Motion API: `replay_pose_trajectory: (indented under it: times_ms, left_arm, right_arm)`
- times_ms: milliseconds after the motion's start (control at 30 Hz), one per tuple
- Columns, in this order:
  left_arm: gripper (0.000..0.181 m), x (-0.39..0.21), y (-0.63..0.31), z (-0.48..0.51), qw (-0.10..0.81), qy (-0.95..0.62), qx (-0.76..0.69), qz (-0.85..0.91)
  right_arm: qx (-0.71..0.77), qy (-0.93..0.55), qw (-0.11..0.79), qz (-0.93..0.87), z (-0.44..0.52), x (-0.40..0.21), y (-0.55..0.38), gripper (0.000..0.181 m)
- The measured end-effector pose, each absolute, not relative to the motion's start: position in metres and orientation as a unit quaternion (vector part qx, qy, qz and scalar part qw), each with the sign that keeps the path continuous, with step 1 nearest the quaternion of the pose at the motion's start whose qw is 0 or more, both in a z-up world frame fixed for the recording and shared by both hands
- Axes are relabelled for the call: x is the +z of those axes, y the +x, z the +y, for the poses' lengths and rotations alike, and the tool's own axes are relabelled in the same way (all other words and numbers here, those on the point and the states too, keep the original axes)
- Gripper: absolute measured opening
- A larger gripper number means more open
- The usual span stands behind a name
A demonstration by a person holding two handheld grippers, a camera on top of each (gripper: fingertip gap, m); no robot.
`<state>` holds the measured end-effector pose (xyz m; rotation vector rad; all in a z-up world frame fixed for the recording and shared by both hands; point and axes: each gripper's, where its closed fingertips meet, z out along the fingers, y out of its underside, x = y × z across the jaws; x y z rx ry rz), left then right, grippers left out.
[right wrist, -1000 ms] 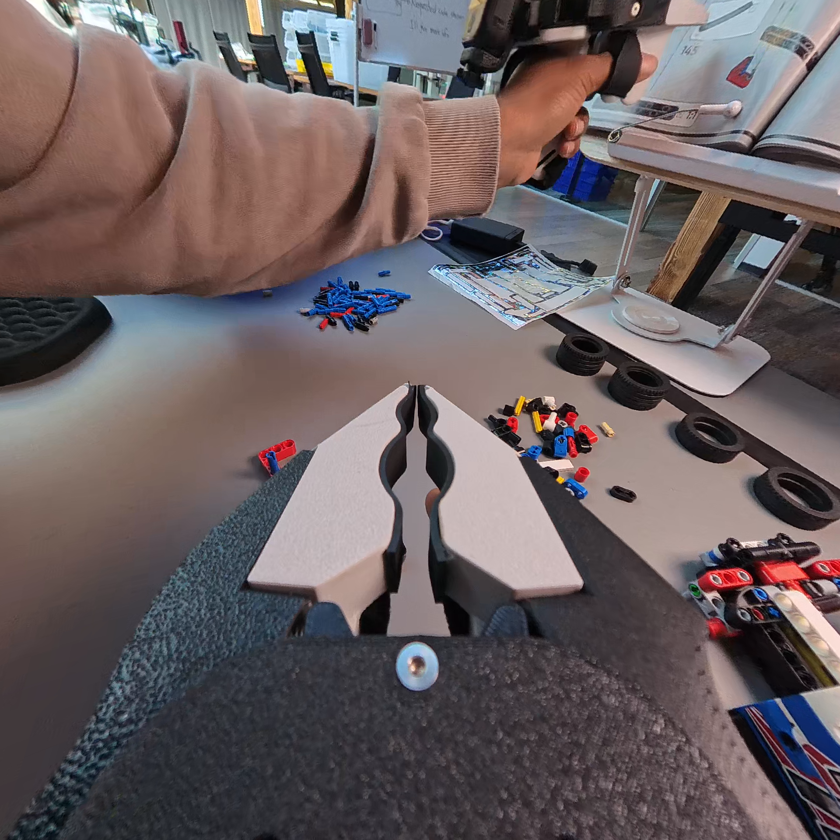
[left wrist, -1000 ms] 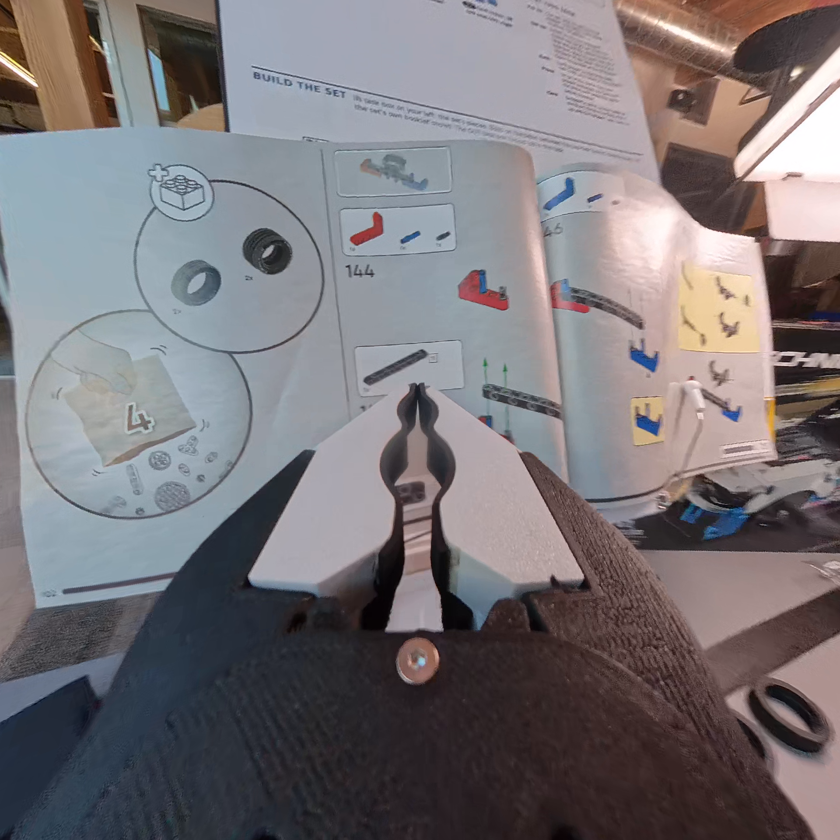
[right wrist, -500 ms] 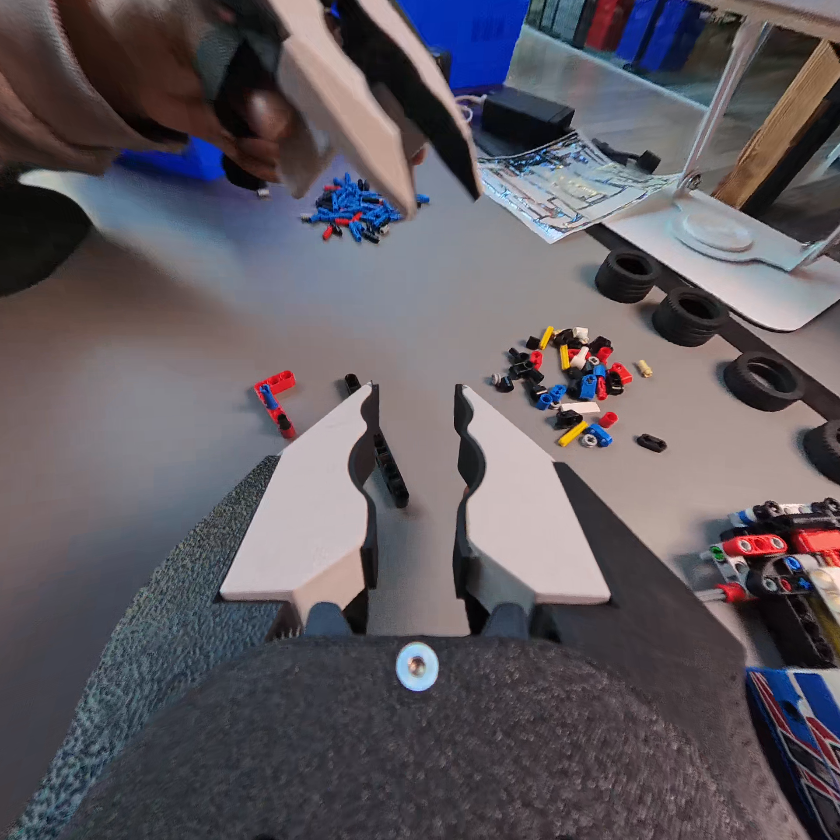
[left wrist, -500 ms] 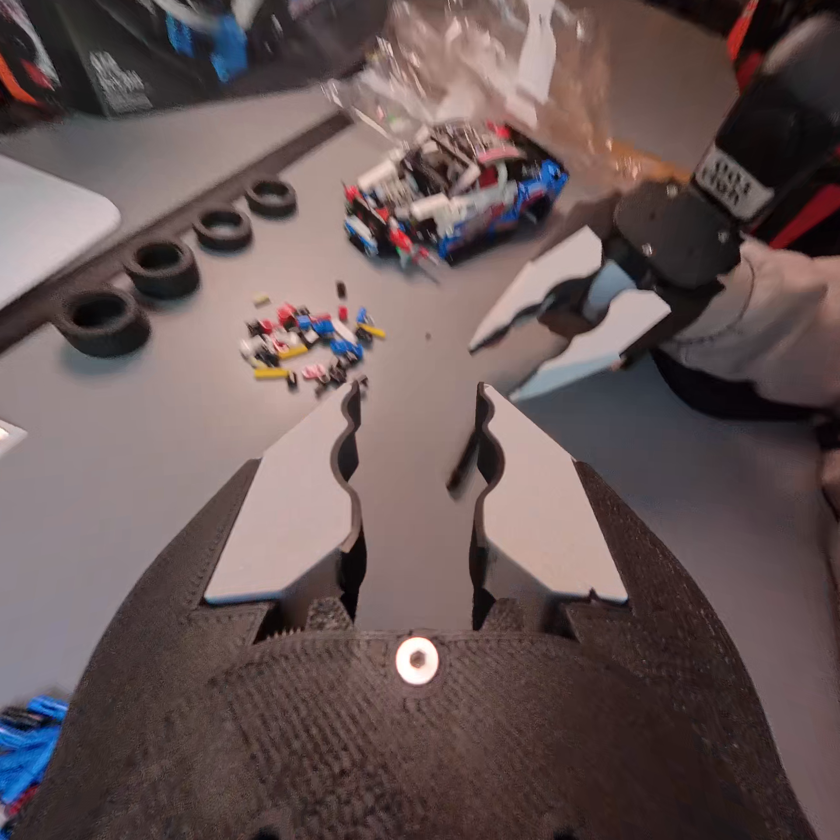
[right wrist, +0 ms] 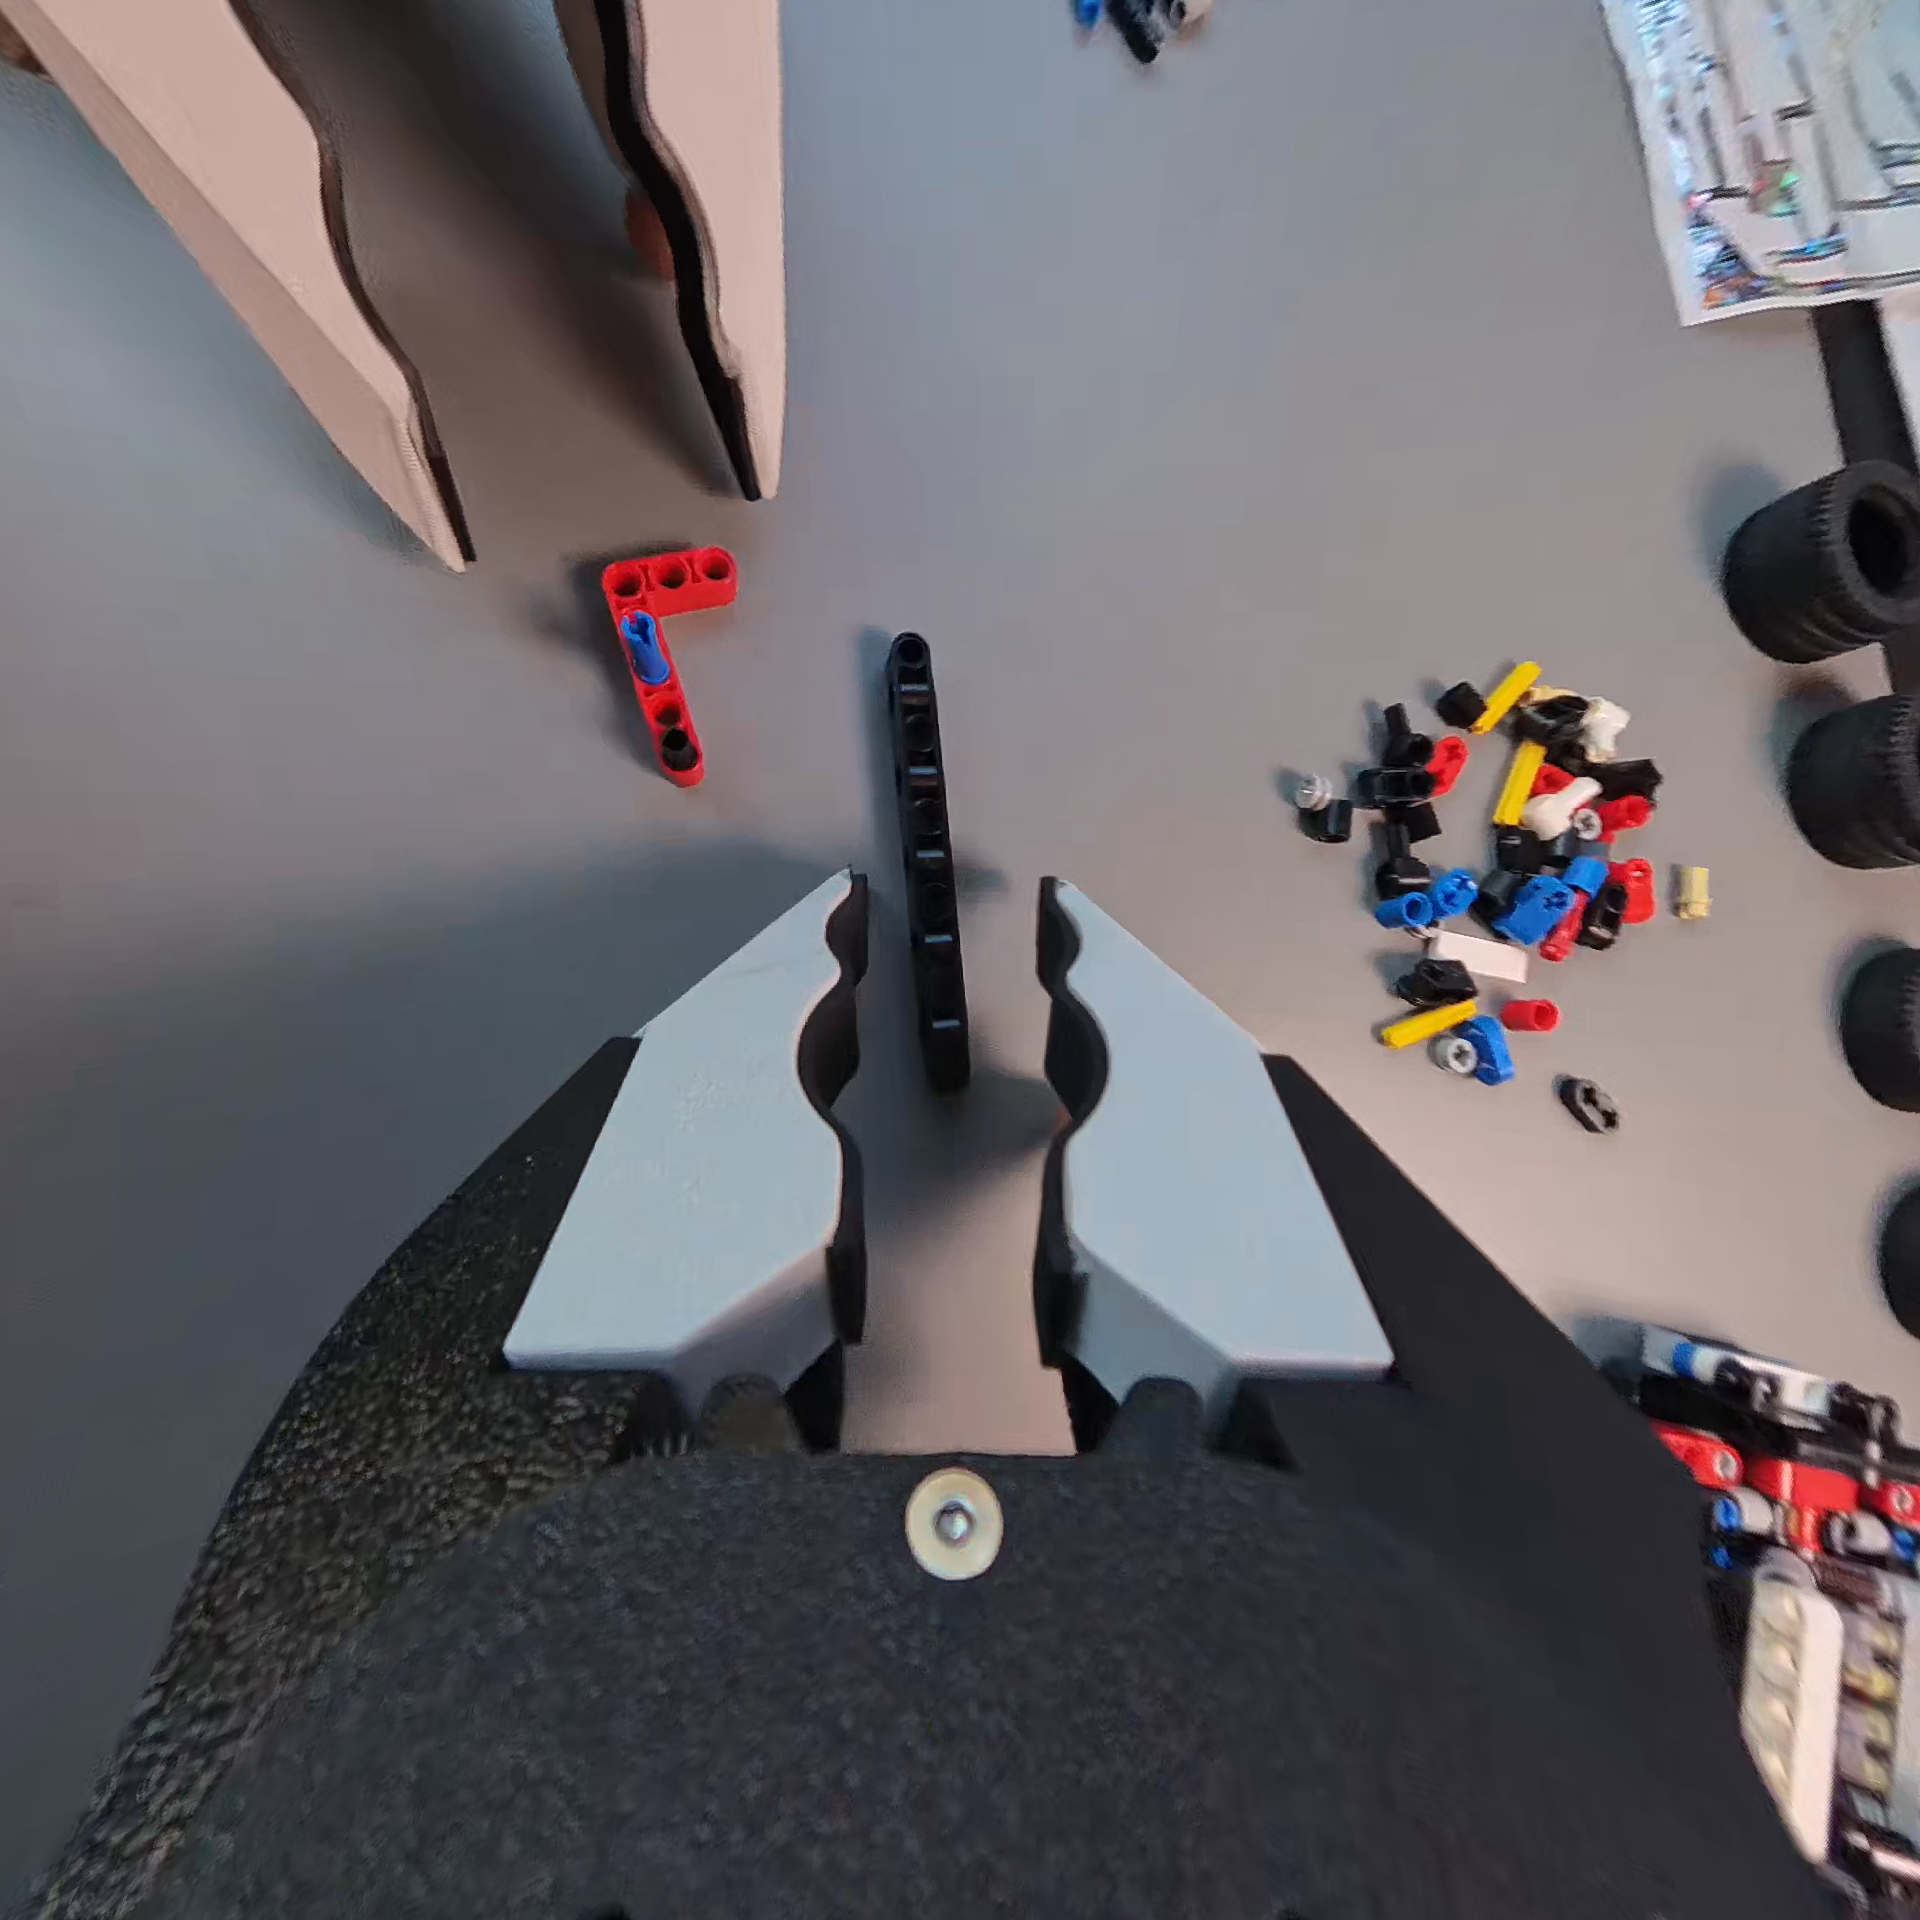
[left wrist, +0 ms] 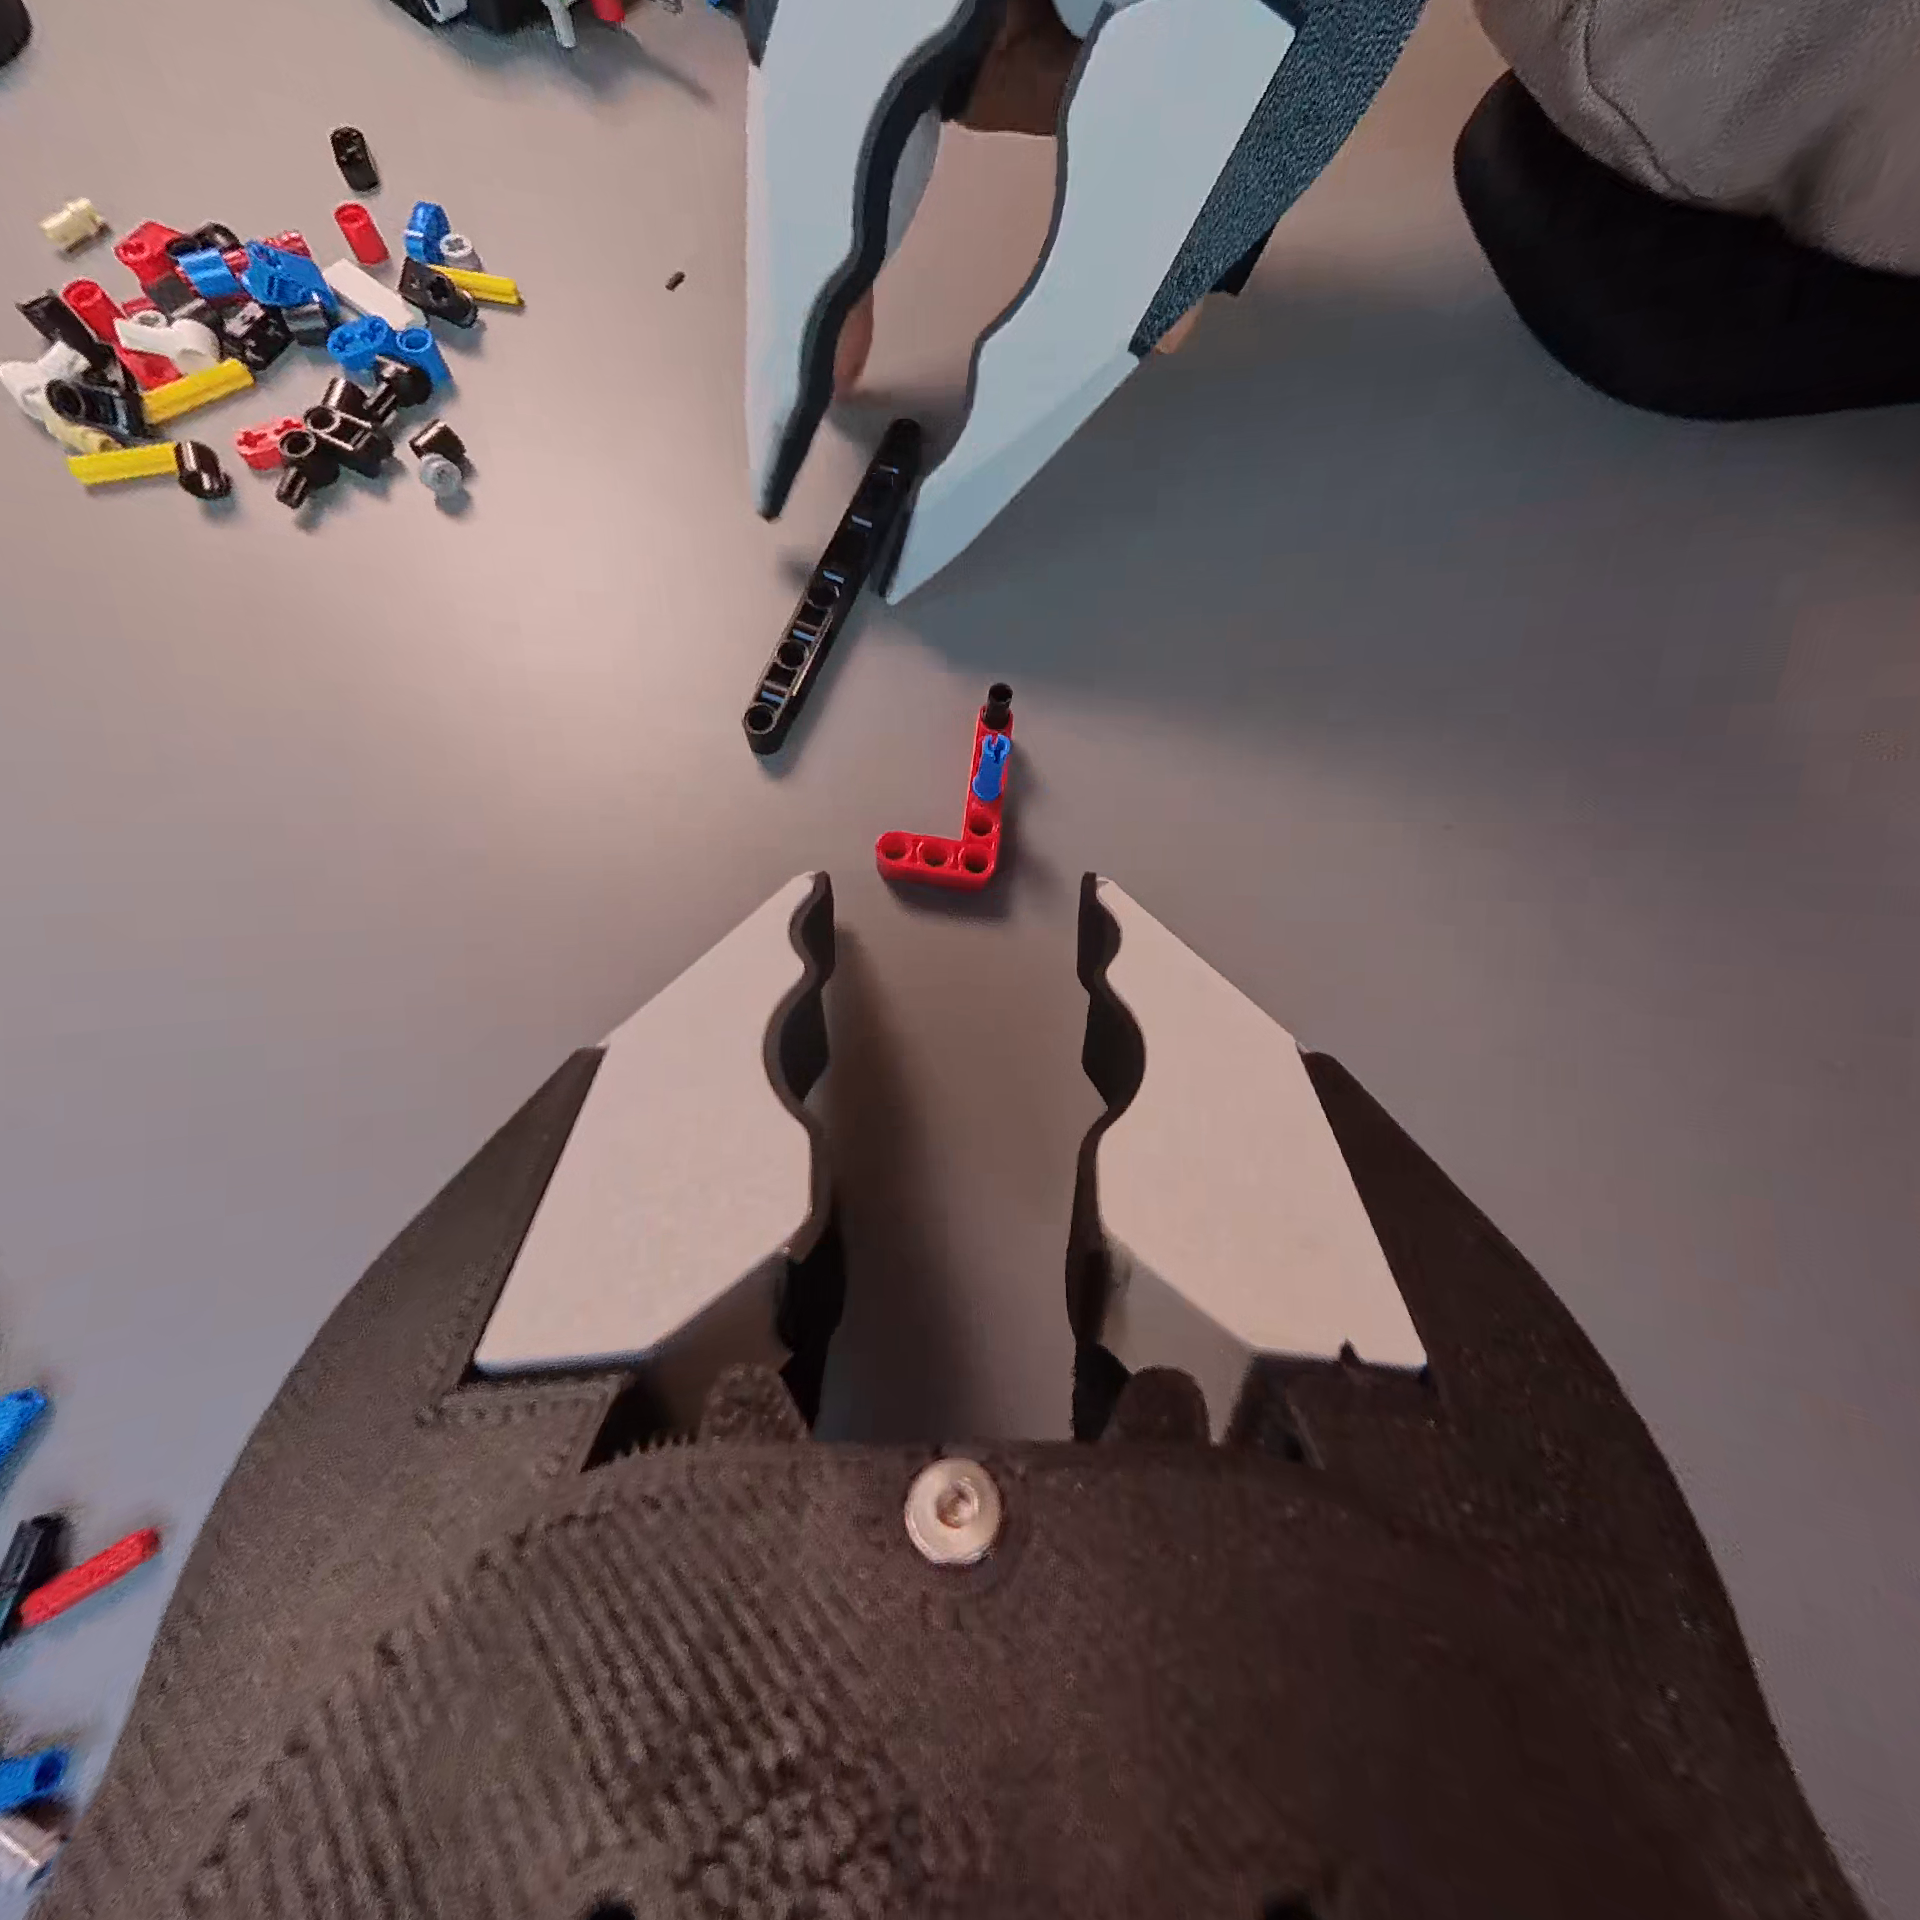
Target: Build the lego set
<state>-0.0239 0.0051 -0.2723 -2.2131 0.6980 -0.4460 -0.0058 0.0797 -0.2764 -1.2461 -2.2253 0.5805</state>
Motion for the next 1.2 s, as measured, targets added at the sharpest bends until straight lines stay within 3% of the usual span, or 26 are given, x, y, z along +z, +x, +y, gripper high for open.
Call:
replay_pose_trajectory:
  times_ms: [33,67,167,233,267,300,400,567,800,1200]
  left_arm:
    - [0.045,-0.274,-0.023,0.008,0.378,-0.867,-0.173,0.276]
    - [0.041,-0.275,-0.022,0.01,0.379,-0.866,-0.17,0.279]
    - [0.021,-0.276,-0.023,0.013,0.391,-0.859,-0.146,0.296]
    - [0.019,-0.277,-0.023,0.011,0.394,-0.855,-0.14,0.306]
    - [0.004,-0.277,-0.024,0.01,0.394,-0.855,-0.137,0.307]
    - [0.006,-0.276,-0.024,0.009,0.397,-0.855,-0.134,0.306]
    - [0.033,-0.275,-0.024,0.004,0.396,-0.855,-0.142,0.303]
    - [0.04,-0.246,-0.015,0.004,0.46,-0.812,-0.183,0.31]
    - [0.057,-0.264,-0.014,0.019,0.409,-0.804,-0.169,0.398]
    - [0.042,-0.279,-0.005,-0.009,0.348,-0.808,-0.183,0.438]
  right_arm:
    - [0.224,-0.455,0.256,-0.823,0.075,-0.277,-0.009,0.013]
    - [0.224,-0.448,0.253,-0.828,0.072,-0.278,-0.009,0.006]
    - [0.236,-0.418,0.24,-0.844,0.061,-0.276,0.0,0.005]
    - [0.269,-0.41,0.237,-0.839,0.054,-0.268,0.006,0.005]
    - [0.287,-0.406,0.233,-0.836,0.051,-0.264,0.01,0.006]
    - [0.305,-0.4,0.228,-0.834,0.047,-0.259,0.014,0.006]
    - [0.327,-0.393,0.227,-0.829,0.042,-0.25,0.02,0.005]
    - [0.327,-0.382,0.217,-0.836,0.028,-0.252,0.02,0.005]
    - [0.329,-0.373,0.176,-0.849,0.012,-0.253,0.032,0.006]
    - [0.251,-0.42,0.164,-0.857,0.026,-0.276,0.031,0.006]
